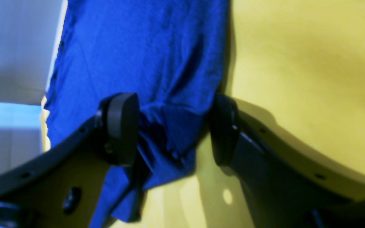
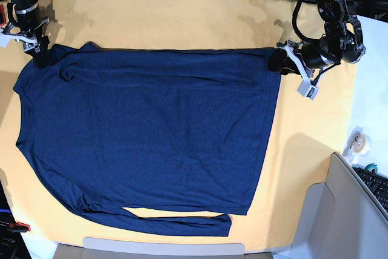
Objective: Fold the T-shirt properly
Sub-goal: 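Hold the edge and shift both grippers outward along it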
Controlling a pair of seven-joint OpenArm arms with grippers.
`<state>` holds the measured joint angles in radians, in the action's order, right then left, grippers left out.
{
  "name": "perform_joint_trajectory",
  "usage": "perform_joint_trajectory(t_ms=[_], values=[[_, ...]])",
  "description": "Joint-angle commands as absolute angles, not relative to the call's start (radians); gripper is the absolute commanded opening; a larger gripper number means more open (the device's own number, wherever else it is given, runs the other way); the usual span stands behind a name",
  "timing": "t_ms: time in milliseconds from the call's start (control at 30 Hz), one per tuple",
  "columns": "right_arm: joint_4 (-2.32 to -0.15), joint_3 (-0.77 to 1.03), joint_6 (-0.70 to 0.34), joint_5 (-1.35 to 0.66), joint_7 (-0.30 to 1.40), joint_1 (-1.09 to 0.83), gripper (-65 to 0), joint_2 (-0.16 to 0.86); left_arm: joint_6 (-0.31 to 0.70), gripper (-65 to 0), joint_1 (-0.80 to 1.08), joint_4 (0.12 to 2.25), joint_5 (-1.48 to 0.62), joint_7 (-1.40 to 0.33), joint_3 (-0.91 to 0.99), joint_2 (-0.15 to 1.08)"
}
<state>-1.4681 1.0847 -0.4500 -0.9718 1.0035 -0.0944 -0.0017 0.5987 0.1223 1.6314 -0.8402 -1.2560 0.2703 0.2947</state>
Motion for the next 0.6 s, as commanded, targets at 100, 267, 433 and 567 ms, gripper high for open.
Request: perform_joint_trajectory(t_ms=[100, 267, 433, 567], values=[[-1.452, 1.087, -0.453, -0.975, 1.003, -0.062, -30.4, 0.01, 0.599, -50.1, 0.11, 1.647, -0.857, -1.245, 0.275, 0.311], [-1.411, 1.087, -0.453, -0.975, 1.003, -0.03, -30.4, 0.01, 0.599, -50.1, 0.11, 1.647, -0.857, -1.245, 0.275, 0.312], [-1.388, 1.086, -0.453, -0.975, 1.003, -0.01, -31.1, 0.01, 0.596, -49.3, 0.11, 1.647, -0.857, -1.245, 0.285, 0.314], [-1.388, 1.086, -0.453, -0.975, 1.003, -0.007, -46.7, 0.008, 0.595, -47.1, 0.104, 1.647, -0.857, -1.245, 0.286, 0.314]])
